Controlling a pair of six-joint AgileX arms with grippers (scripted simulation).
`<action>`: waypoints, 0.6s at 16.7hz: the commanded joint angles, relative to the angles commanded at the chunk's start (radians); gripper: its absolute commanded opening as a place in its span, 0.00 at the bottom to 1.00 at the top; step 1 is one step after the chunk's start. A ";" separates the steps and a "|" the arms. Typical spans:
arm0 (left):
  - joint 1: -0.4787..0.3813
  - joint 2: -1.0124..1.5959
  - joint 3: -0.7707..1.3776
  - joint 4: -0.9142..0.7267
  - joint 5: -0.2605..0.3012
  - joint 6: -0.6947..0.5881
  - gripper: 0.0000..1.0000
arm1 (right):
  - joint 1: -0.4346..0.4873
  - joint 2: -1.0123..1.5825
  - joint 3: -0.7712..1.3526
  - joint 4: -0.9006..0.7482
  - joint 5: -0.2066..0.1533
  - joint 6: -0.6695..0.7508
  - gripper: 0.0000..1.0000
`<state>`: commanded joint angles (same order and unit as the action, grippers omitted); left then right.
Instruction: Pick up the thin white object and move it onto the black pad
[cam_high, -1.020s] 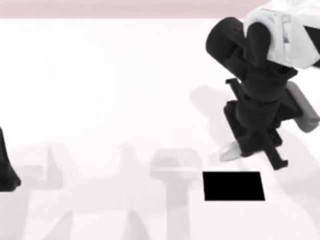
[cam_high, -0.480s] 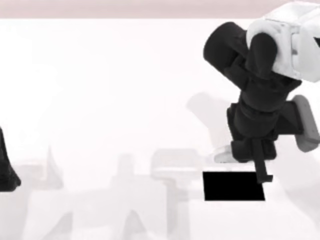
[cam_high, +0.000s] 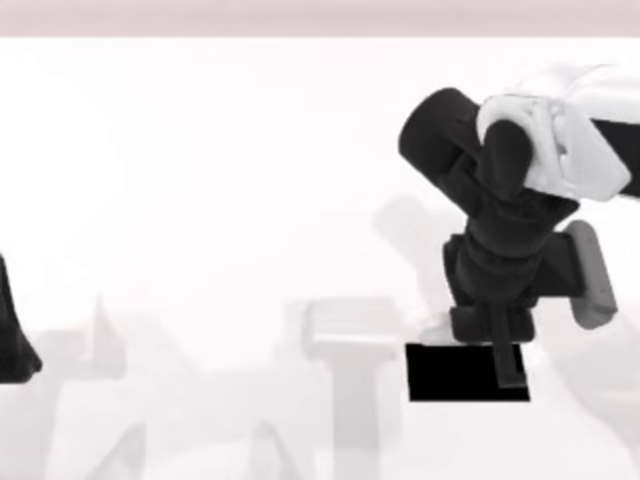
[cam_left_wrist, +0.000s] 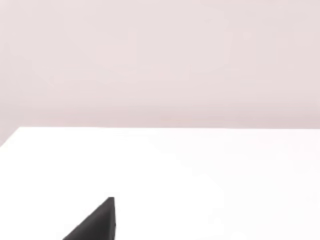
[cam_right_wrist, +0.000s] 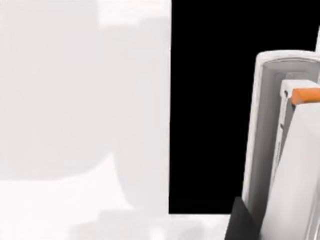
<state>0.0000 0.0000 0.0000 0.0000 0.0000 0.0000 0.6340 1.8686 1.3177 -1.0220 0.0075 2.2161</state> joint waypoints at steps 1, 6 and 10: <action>0.000 0.000 0.000 0.000 0.000 0.000 1.00 | 0.000 0.015 -0.031 0.050 0.000 0.000 0.00; 0.000 0.000 0.000 0.000 0.000 0.000 1.00 | 0.004 0.072 -0.144 0.216 0.001 0.003 0.00; 0.000 0.000 0.000 0.000 0.000 0.000 1.00 | 0.004 0.074 -0.146 0.219 0.001 0.003 0.00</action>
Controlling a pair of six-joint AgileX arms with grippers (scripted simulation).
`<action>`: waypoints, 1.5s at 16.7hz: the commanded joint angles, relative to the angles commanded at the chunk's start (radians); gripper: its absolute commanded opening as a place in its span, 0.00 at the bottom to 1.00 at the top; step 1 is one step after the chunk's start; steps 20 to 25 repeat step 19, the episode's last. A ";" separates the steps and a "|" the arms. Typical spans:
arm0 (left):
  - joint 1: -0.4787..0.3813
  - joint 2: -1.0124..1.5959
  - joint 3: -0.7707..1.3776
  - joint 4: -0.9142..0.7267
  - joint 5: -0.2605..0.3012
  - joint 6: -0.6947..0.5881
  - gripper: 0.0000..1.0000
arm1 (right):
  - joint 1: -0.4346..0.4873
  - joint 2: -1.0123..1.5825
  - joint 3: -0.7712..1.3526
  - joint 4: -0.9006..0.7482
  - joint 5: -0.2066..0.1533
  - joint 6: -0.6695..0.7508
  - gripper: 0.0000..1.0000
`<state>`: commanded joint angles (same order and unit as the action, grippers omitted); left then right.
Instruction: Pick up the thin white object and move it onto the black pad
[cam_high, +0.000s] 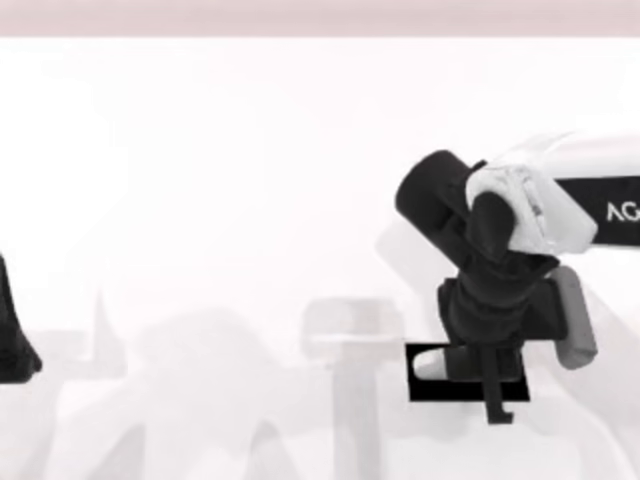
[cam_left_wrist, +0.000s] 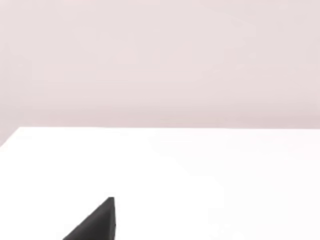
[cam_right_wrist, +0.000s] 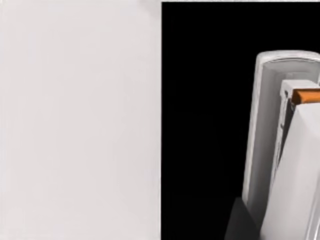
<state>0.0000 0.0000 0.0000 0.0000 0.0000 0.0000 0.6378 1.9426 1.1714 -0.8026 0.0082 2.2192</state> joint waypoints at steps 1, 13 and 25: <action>0.000 0.000 0.000 0.000 0.000 0.000 1.00 | 0.000 0.000 0.000 0.000 0.000 0.000 0.08; 0.000 0.000 0.000 0.000 0.000 0.000 1.00 | 0.000 0.000 0.000 0.000 0.000 0.000 0.98; 0.000 0.000 0.000 0.000 0.000 0.000 1.00 | 0.000 0.000 0.000 0.000 0.000 0.000 1.00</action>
